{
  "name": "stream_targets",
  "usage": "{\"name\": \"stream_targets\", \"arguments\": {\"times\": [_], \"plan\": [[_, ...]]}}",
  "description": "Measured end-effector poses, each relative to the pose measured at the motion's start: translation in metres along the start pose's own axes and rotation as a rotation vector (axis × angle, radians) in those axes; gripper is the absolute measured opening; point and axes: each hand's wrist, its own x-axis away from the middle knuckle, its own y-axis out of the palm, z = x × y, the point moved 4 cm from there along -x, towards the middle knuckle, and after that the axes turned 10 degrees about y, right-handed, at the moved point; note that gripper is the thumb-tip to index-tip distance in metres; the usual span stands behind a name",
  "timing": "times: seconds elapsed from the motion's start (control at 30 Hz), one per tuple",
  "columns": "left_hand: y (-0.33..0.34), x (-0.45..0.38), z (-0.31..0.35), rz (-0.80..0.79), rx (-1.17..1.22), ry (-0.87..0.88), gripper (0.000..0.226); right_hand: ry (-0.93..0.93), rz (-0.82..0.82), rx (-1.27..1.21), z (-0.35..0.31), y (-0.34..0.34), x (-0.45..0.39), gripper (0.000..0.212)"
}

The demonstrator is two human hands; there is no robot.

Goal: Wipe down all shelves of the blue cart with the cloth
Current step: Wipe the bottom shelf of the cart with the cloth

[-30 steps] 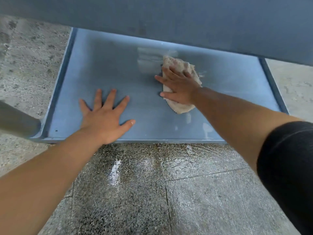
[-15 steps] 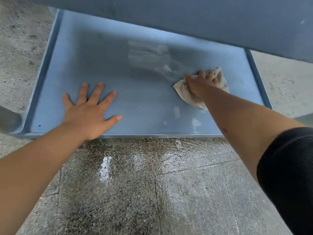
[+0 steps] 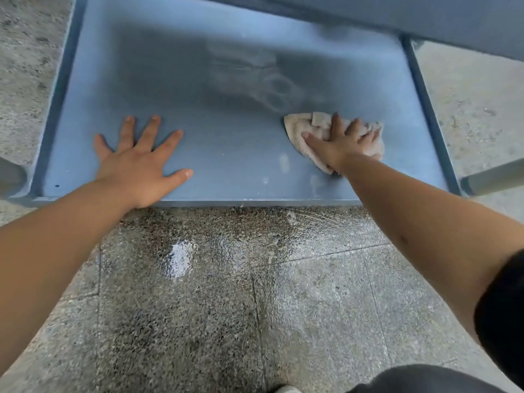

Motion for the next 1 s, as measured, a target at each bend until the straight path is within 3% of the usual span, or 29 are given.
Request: {"name": "stream_targets", "arguments": {"times": [0.1,0.27,0.43,0.63,0.77,1.0], "plan": [[-0.001,-0.001,0.0,0.001,-0.012,-0.001,0.084,0.027,0.006,-0.002,-0.011,0.003,0.005,0.107],[0.002,-0.001,0.002,-0.014,-0.005,0.005,0.085,-0.094,-0.007,-0.001,-0.034,0.023,0.035,0.093],[0.0,-0.001,0.001,-0.1,0.041,0.011,0.079,-0.351,-0.067,0.015,-0.084,0.05,0.092,0.09],[-0.002,-0.002,-0.002,-0.106,0.121,0.019,0.063,-0.7,0.023,0.043,-0.121,0.071,0.154,0.076],[-0.001,-0.002,-0.002,-0.101,0.135,0.018,0.064,-0.968,0.137,0.106,-0.112,0.078,0.172,0.066],[-0.001,-0.001,-0.002,-0.1,0.124,0.03,0.062,-1.176,0.181,0.232,-0.078,0.068,0.162,0.073]]}}
